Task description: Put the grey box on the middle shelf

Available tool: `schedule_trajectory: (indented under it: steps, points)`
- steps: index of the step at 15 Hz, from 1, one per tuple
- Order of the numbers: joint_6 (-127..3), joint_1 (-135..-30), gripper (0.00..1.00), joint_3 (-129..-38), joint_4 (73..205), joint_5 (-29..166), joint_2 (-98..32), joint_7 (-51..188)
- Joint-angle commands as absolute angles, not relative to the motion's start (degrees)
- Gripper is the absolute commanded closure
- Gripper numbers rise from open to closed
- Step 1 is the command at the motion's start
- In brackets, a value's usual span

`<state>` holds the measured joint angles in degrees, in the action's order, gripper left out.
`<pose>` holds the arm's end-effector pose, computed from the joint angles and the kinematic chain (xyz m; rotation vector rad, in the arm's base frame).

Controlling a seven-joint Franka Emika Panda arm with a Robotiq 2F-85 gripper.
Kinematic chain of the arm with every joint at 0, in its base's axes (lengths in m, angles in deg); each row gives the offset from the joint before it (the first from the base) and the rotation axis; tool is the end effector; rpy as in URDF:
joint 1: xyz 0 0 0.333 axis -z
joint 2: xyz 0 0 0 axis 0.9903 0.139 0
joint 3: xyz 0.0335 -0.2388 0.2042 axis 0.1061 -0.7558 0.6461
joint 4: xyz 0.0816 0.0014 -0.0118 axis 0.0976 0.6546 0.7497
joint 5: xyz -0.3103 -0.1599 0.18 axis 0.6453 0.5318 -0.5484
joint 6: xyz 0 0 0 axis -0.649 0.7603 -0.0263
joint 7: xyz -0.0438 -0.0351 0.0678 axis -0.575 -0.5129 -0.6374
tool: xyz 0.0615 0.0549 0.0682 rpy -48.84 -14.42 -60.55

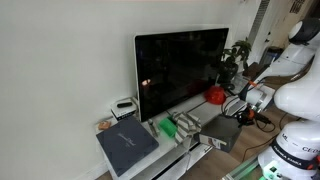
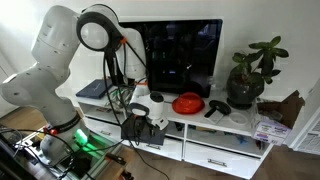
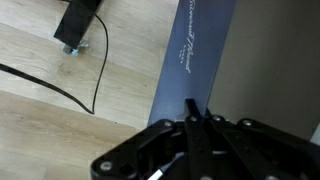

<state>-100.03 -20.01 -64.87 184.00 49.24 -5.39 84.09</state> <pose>0.2910 -0.3088 0.0036 -2.5544 1.3661 0.0605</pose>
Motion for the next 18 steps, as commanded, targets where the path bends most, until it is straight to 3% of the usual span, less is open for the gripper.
schedule_trajectory:
  steps: [1, 18]
  points:
    - [-102.78, -19.11, 0.99, -62.04, 180.27, 50.42, -0.50, 82.90]
    - [-107.36, -19.90, 0.99, -57.16, 165.78, 53.41, 16.45, 79.21]
